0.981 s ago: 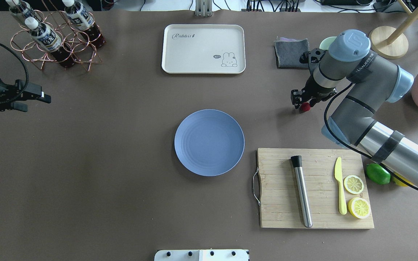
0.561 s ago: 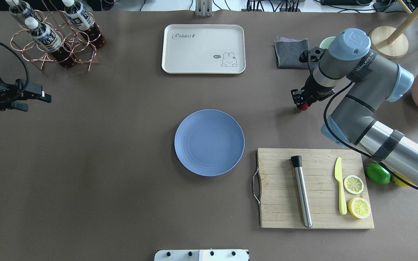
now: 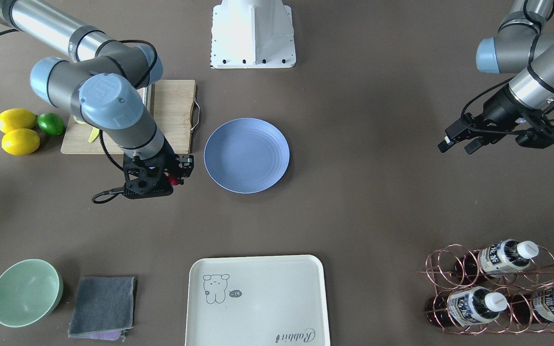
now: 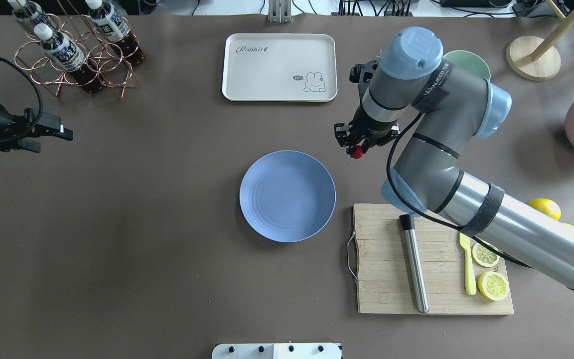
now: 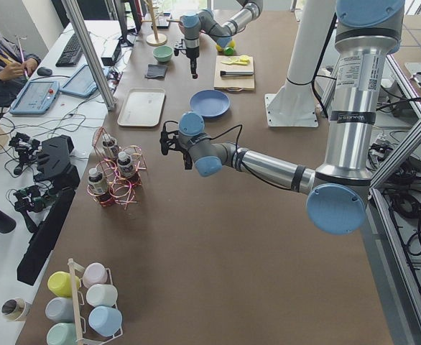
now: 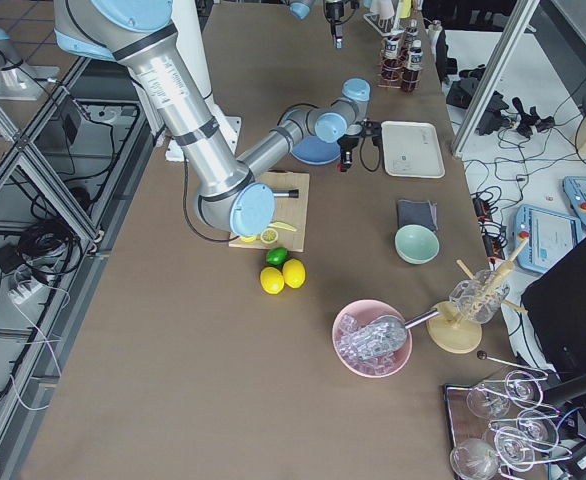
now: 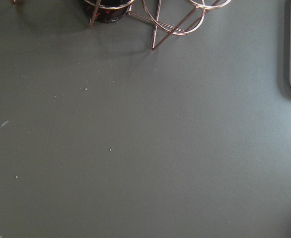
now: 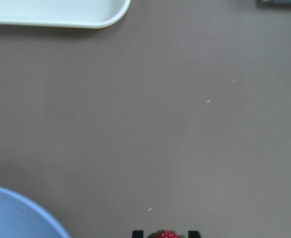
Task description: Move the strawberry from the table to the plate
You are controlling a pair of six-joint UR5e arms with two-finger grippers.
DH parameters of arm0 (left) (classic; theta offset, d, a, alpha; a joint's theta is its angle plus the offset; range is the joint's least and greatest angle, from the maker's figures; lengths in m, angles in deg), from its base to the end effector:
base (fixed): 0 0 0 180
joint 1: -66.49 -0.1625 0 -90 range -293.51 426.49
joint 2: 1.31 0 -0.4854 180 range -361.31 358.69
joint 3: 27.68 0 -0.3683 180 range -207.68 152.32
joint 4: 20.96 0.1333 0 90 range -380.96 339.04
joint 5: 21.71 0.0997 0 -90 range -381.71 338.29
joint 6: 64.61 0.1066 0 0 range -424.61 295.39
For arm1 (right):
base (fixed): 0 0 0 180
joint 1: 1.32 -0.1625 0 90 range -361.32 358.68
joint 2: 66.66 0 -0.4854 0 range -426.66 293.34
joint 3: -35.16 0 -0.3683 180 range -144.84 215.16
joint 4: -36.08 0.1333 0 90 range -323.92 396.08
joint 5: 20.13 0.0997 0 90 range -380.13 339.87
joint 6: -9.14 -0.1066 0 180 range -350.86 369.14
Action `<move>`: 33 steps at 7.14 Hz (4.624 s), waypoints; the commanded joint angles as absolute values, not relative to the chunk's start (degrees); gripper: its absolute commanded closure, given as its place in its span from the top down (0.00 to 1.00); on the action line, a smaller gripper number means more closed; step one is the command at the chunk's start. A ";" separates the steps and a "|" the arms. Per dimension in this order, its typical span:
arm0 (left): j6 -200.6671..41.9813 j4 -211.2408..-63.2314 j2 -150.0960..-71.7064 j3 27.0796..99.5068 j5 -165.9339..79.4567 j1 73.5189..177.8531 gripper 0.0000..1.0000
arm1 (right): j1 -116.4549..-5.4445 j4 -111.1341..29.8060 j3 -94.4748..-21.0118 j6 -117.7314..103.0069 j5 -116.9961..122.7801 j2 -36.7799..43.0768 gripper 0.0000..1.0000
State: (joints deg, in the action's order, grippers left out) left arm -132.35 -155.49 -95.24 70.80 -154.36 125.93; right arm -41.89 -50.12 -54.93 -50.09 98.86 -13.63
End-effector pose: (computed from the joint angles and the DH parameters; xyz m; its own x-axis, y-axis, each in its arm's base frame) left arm 0.2083 -0.4729 0.5268 0.3872 -0.1079 -0.9156 0.2139 0.9766 -0.0246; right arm -0.4955 -0.5317 0.3337 0.6615 -0.0228 0.7496 0.0121 0.9997 0.0197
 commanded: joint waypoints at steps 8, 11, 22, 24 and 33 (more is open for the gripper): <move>-110.40 -151.03 -90.61 68.21 -154.33 130.65 0.97 | -28.12 -45.85 -51.77 -65.04 88.41 -19.11 0.00; -110.32 -152.27 -89.72 68.21 -154.16 130.65 0.97 | -28.21 -45.66 -50.88 -64.95 87.10 -19.20 0.00; -110.23 -150.95 -89.55 69.79 -158.00 133.88 0.97 | -34.15 -46.53 -54.11 -64.61 92.24 -18.94 0.99; -100.53 -144.59 -88.32 71.10 -158.11 137.22 0.97 | -43.89 -49.15 -61.56 -54.05 98.67 -10.89 1.00; -53.02 -101.64 -89.91 75.42 -158.20 157.37 0.97 | -94.28 -70.35 -60.05 34.33 111.97 16.22 1.00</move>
State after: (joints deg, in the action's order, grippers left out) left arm -54.79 -101.60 -91.24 75.96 -158.16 156.51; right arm -89.96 -69.09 -63.55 27.58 112.19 15.61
